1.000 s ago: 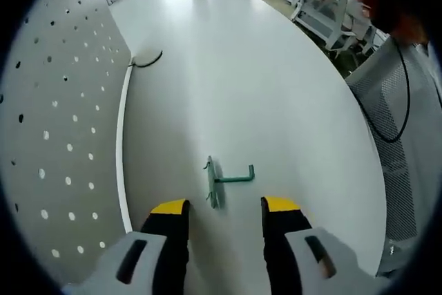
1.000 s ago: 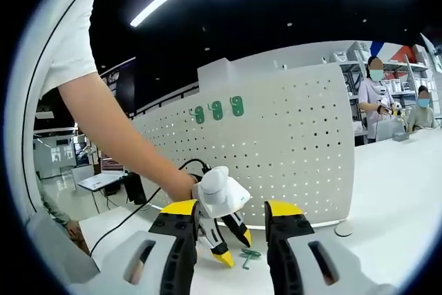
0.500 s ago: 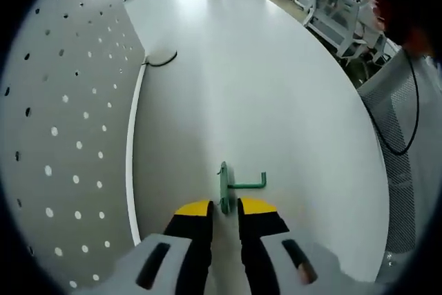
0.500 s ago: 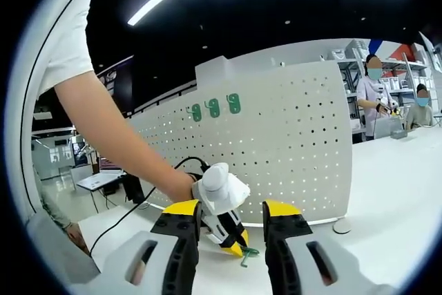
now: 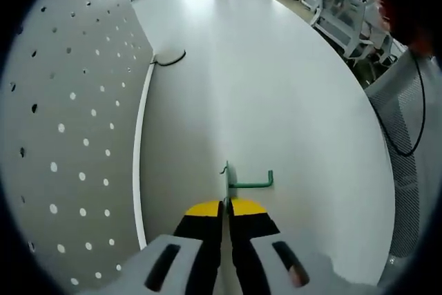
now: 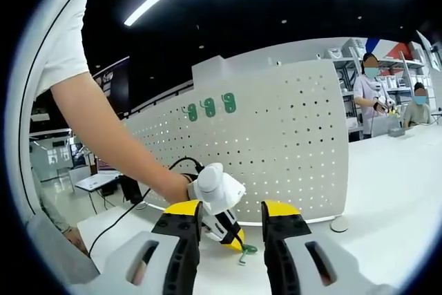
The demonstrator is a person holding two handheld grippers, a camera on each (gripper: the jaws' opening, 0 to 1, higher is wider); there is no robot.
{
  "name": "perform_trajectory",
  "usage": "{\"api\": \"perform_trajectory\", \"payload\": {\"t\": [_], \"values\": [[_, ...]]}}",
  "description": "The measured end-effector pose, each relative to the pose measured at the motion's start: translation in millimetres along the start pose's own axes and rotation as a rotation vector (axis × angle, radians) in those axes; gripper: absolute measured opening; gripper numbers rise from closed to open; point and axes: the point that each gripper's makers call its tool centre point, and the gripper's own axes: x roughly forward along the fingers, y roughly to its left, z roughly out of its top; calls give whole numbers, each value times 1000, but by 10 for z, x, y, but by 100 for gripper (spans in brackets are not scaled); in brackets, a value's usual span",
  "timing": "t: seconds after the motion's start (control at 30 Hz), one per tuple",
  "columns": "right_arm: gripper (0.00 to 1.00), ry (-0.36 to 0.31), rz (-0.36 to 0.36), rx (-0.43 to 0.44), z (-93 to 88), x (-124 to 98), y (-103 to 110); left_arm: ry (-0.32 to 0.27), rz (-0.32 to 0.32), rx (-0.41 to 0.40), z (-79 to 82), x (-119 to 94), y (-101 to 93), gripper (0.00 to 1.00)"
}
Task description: Insert the hook assembly into the mounting plate slot until the hook locks in place.
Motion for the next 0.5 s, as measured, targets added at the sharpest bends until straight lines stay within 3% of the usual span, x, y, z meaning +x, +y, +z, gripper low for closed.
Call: {"api": "perform_trajectory", "payload": {"t": [0.3, 0.5], "values": [[32, 4, -6, 2, -8, -4, -15, 7, 1, 45, -1, 8, -1, 2], [32, 7, -6, 1, -12, -4, -15, -11, 2, 9, -2, 1, 3, 1]]}}
